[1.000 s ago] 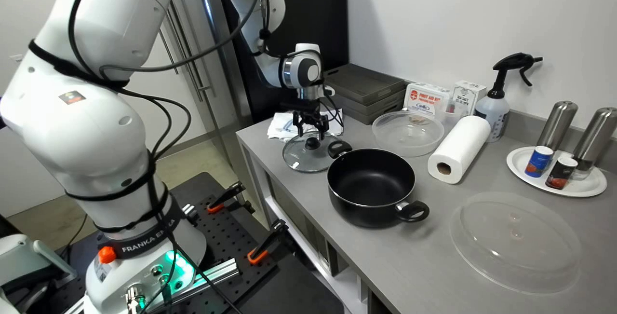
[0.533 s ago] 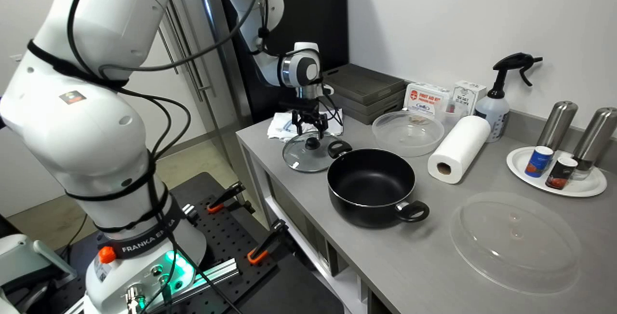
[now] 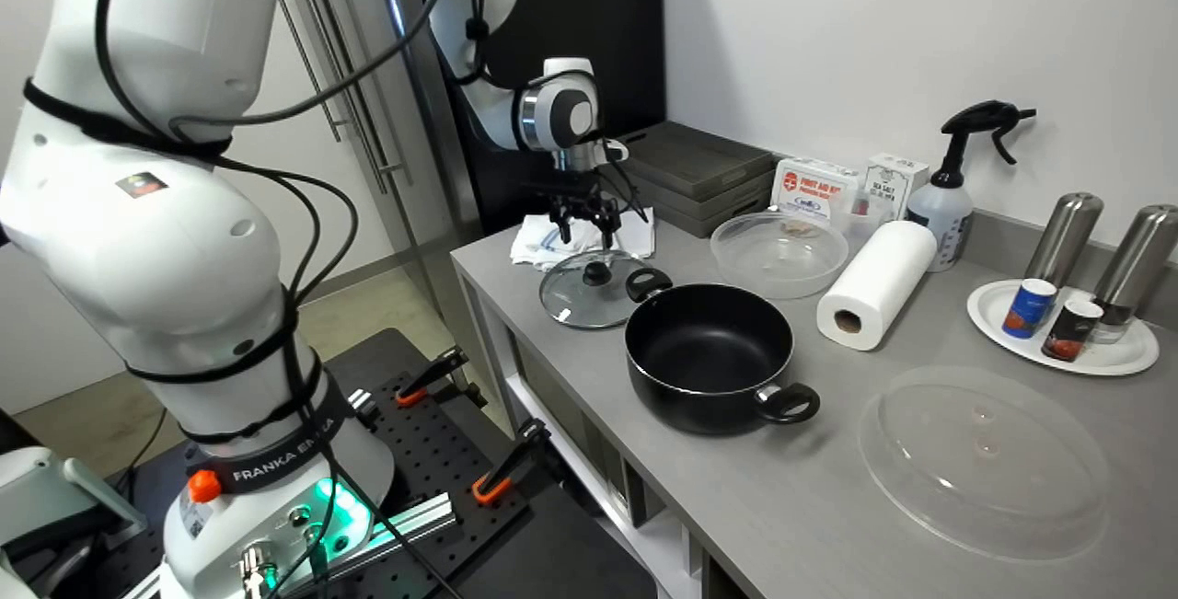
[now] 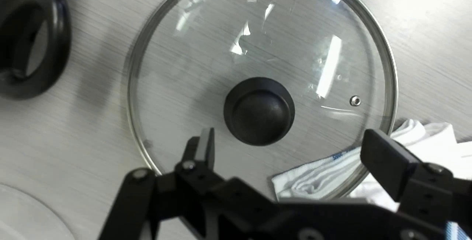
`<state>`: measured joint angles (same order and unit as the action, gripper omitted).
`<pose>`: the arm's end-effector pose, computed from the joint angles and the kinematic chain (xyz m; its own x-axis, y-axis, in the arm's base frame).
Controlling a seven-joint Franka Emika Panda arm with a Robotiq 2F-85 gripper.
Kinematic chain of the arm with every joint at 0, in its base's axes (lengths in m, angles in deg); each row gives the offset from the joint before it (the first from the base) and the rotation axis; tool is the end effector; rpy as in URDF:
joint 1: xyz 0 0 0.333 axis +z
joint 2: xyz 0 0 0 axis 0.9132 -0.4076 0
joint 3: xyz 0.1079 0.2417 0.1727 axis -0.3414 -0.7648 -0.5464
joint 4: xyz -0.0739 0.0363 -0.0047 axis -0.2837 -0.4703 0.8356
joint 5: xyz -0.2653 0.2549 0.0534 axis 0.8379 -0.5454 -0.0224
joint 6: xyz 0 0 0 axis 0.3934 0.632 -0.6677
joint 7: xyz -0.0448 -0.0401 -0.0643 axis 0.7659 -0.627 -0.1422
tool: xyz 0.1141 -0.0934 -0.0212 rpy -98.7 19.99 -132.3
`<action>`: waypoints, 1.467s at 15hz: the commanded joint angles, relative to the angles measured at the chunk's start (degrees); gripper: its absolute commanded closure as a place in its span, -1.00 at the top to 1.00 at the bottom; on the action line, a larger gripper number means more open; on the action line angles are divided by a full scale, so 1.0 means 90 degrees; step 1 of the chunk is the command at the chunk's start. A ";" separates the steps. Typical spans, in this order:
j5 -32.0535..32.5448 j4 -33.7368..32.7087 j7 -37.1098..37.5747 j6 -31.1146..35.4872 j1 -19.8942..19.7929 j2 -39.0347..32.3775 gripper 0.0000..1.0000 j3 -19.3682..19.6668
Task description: Pick up the lid from the pot and put it on the counter
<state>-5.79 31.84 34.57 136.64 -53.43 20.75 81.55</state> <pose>0.5595 0.1718 0.1148 0.9563 0.2864 -0.0593 0.2890 -0.9565 0.0401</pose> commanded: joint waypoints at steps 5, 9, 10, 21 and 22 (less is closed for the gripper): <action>0.0131 0.1567 0.0068 0.0841 0.0032 0.1564 1.00 0.0230; 0.0213 0.2111 0.0141 0.1157 -0.0015 0.2191 1.00 0.0362; 0.0228 0.2227 0.0162 0.1223 -0.0037 0.2330 1.00 0.0400; 0.0311 0.2621 0.0219 0.1488 -0.0304 0.2789 1.00 0.0560; 0.0311 0.2627 0.0223 0.1490 -0.0300 0.2791 1.00 0.0558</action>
<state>-3.24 55.53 36.52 150.20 -55.12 45.82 87.49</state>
